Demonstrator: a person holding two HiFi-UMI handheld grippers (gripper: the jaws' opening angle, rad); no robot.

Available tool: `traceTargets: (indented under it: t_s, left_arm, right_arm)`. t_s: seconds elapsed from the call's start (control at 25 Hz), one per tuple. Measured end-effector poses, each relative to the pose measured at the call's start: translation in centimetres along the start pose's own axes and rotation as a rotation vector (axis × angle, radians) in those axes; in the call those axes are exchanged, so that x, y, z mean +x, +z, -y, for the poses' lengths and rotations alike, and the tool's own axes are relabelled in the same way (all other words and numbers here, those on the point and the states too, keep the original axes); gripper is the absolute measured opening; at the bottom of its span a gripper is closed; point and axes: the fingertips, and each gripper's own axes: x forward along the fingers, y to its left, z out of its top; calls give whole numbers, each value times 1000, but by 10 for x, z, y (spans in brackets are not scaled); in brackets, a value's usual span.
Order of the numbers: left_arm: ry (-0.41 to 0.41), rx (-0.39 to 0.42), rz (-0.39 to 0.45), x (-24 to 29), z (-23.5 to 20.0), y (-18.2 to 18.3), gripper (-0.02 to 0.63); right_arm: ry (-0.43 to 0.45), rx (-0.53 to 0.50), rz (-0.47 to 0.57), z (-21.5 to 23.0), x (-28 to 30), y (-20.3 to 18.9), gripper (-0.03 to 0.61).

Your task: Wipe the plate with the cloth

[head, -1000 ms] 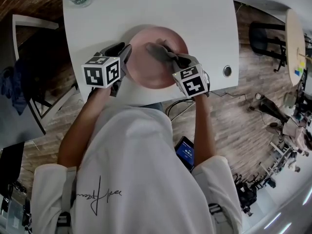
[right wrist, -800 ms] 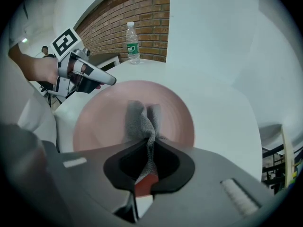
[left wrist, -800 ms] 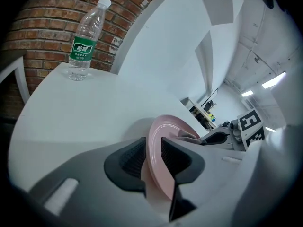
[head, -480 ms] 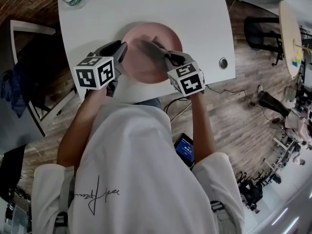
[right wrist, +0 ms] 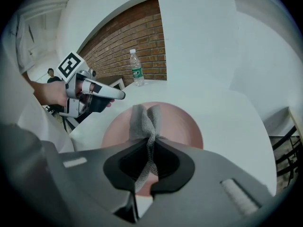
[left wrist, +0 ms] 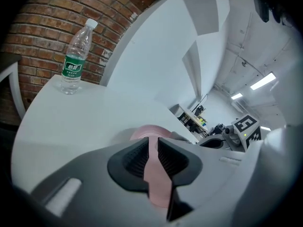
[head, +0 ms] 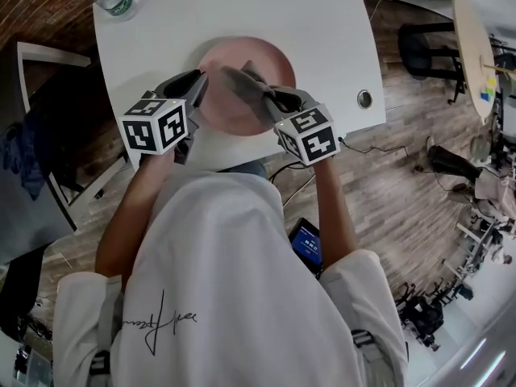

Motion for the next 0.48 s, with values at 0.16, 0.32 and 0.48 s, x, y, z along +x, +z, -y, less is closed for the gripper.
traceTargets:
  t_s: [0.16, 0.32, 0.48]
  left_arm:
    - [-67, 11, 15, -16, 16, -2, 72]
    - [-82, 39, 25, -26, 26, -1, 66]
    - [-100, 40, 57, -33, 31, 5, 20]
  right_arm:
    - [17, 20, 63, -16, -12, 6, 26]
    - [16, 30, 111, -23, -25, 13, 26]
    - [25, 34, 149, -32, -33, 19, 25]
